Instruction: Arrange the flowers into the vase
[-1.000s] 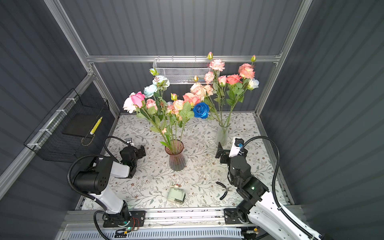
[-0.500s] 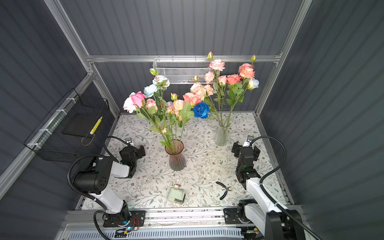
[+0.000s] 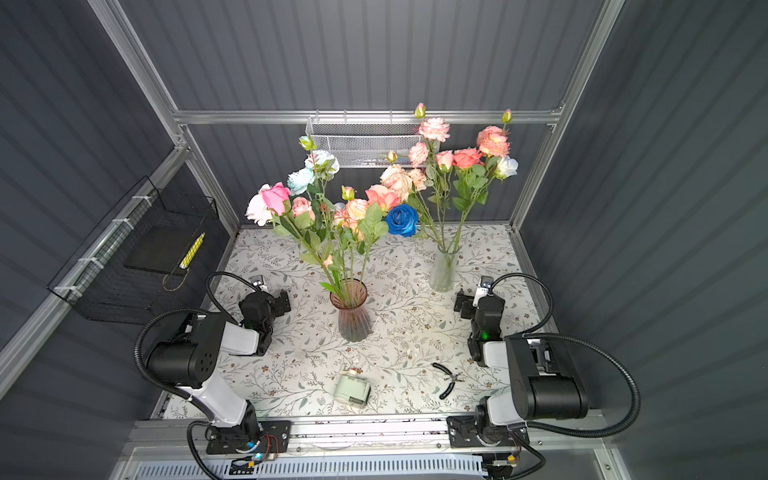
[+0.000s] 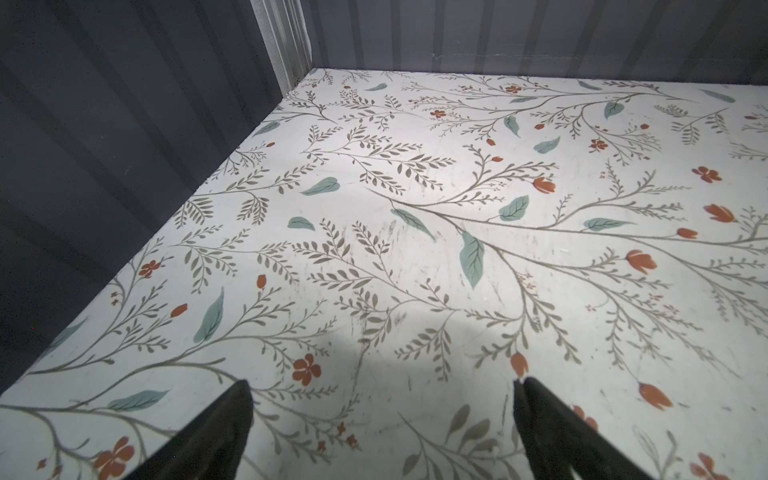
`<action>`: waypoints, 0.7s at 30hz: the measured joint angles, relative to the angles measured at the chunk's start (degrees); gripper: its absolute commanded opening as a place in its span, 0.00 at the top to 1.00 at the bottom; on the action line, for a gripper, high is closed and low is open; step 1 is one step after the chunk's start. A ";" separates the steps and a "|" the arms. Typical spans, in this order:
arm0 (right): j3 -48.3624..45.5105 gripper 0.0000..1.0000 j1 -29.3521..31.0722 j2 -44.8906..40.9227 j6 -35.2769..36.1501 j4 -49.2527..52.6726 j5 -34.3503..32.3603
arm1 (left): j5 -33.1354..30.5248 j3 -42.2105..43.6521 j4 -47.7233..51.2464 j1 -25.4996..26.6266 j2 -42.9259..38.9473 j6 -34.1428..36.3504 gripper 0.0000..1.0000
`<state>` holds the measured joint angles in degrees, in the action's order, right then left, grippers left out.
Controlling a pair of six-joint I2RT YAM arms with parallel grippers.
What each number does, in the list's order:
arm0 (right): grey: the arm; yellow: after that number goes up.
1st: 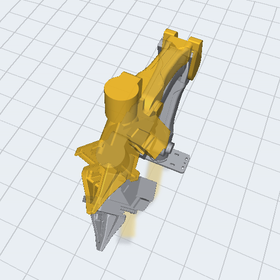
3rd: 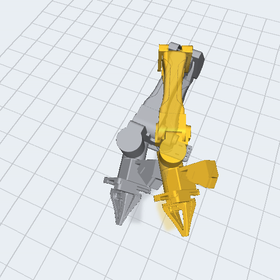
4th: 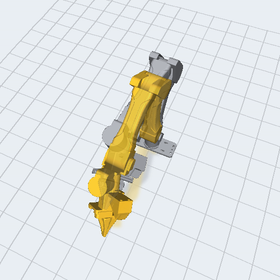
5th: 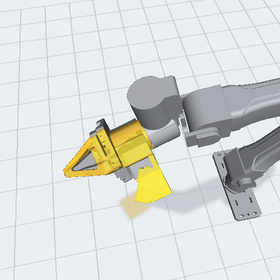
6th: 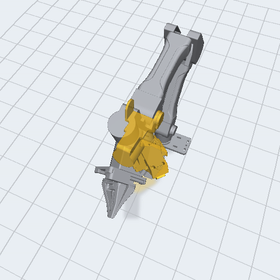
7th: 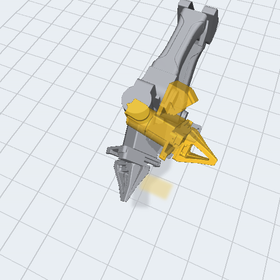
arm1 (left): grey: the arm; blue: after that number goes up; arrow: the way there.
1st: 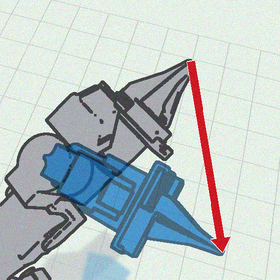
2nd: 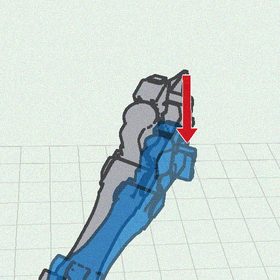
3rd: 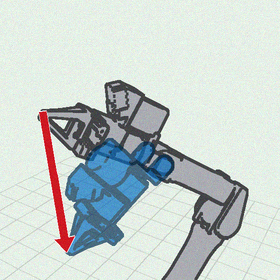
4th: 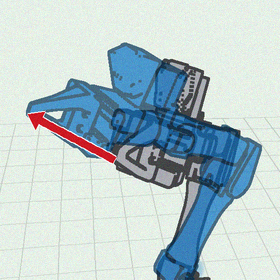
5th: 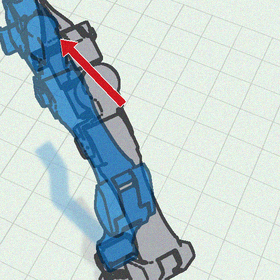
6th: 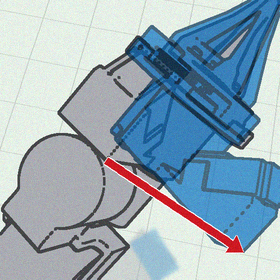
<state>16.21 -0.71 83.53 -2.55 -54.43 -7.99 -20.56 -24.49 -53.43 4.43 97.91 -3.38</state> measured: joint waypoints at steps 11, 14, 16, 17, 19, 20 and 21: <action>1.46 0.01 -2.03 -0.07 -1.55 -1.27 1.40 | 0.00 -0.22 0.00 0.04 0.00 0.00 0.00; 1.46 0.01 -2.03 -0.07 -1.64 -1.29 1.40 | 0.00 -0.22 0.00 0.04 0.00 0.00 0.00; 1.46 0.01 -2.03 -0.07 -1.73 -1.29 1.42 | 0.00 -0.22 0.00 0.04 0.00 0.00 0.00; 1.46 0.01 -2.03 -0.07 -1.75 -1.31 1.42 | 0.00 -0.22 0.00 0.04 0.00 0.00 0.00; 1.46 0.01 -2.03 -0.07 -1.77 -1.29 1.40 | 0.00 -0.22 0.00 0.04 0.00 0.00 0.00; 1.46 0.01 -2.03 -0.07 -1.77 -1.31 1.40 | 0.00 -0.22 0.00 0.04 0.00 0.00 0.00; 1.46 0.01 -2.03 -0.07 -1.77 -1.31 1.42 | 0.00 -0.22 0.00 0.04 0.00 0.00 0.00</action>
<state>17.67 -2.74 83.46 -4.32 -55.75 -6.57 -20.56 -24.71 -53.43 4.47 97.91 -3.38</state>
